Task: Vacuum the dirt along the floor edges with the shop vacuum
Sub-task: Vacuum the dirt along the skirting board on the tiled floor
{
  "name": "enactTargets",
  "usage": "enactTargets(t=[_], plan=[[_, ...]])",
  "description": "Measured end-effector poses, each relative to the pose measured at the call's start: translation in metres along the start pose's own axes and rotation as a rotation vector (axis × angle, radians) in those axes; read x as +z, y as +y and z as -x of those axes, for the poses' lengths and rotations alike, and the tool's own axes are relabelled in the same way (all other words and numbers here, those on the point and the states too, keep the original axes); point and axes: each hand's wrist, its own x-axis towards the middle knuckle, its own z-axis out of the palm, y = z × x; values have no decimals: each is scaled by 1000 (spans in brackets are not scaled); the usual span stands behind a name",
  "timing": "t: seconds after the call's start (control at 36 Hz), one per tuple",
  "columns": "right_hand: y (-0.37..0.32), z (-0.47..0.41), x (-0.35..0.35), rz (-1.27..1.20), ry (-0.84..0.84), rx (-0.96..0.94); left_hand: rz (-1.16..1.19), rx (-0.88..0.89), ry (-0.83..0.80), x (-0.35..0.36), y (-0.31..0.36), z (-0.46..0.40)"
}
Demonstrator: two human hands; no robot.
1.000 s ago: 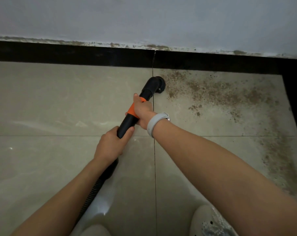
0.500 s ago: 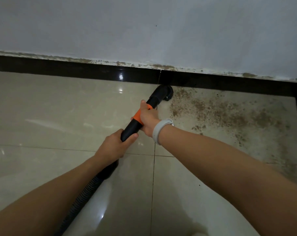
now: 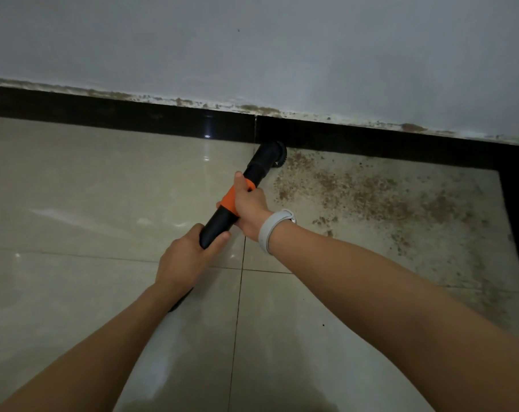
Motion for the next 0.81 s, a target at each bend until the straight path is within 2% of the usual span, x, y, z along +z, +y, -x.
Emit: enactTargets(t=[0.42,0.81], plan=[[-12,11,-28,-104,38,11,-35,56,-48,17,20,-3],[-18,1,-91,-227,69,-11,-133,152,-68,52,60,-5]])
